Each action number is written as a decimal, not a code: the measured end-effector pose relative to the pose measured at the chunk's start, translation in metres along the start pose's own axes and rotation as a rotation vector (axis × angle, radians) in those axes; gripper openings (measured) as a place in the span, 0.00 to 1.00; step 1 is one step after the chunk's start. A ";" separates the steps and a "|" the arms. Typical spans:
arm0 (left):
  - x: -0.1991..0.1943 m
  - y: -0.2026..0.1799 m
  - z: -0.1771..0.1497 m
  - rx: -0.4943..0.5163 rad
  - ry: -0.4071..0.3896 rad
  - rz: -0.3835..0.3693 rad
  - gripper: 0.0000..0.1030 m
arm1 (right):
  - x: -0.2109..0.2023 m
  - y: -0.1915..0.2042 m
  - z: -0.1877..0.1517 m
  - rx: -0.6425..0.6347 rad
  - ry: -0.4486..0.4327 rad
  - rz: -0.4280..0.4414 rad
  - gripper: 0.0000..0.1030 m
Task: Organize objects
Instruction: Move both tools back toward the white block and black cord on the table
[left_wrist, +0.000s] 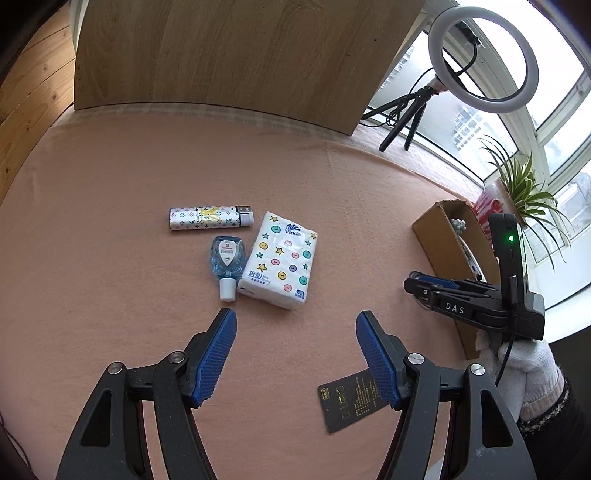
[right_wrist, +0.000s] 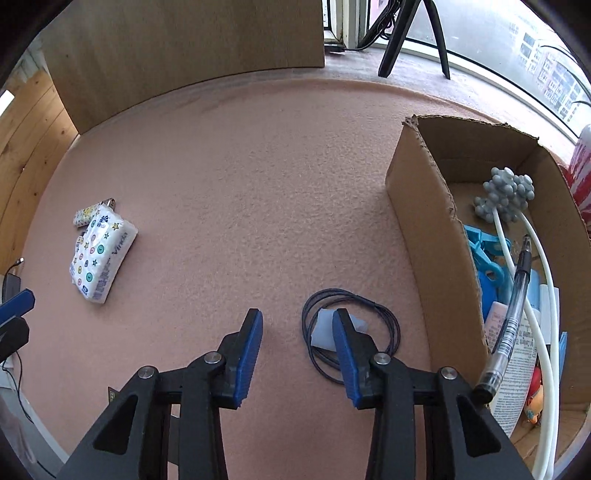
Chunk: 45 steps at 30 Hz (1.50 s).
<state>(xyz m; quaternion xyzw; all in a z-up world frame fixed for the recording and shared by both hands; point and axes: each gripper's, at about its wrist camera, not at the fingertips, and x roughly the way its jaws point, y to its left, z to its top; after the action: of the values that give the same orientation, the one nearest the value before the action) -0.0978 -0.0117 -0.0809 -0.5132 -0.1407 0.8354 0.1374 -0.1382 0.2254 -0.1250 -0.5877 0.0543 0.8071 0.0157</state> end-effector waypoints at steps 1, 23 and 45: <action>0.001 0.002 0.000 -0.002 0.001 -0.004 0.68 | 0.000 0.001 0.001 -0.009 0.005 -0.014 0.22; 0.006 -0.007 -0.002 0.021 0.017 -0.054 0.68 | -0.035 0.007 -0.061 0.063 -0.012 0.179 0.03; 0.003 -0.013 -0.009 0.034 0.027 -0.060 0.68 | -0.041 0.023 -0.021 0.049 -0.112 0.250 0.25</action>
<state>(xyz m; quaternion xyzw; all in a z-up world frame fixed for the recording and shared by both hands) -0.0902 0.0021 -0.0825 -0.5174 -0.1400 0.8263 0.1729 -0.1072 0.2023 -0.0907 -0.5298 0.1458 0.8328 -0.0676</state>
